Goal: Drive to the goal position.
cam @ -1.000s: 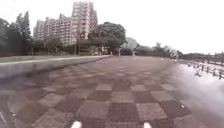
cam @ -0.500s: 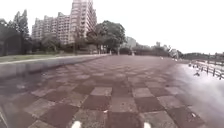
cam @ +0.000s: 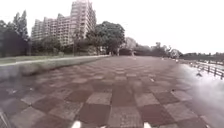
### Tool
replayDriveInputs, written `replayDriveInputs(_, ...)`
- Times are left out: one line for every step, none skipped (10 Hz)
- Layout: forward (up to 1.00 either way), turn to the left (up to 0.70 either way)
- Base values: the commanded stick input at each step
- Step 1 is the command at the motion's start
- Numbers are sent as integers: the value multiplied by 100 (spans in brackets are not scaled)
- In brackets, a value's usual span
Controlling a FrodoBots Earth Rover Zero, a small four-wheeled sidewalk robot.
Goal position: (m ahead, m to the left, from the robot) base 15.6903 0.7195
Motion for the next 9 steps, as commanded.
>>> replayDriveInputs(50, 0)
replayDriveInputs(50, 0)
replayDriveInputs(50, 0)
replayDriveInputs(50, 0)
replayDriveInputs(50, 0)
replayDriveInputs(50, 0)
replayDriveInputs(50, 0)
replayDriveInputs(50, 0)
replayDriveInputs(50, 0)
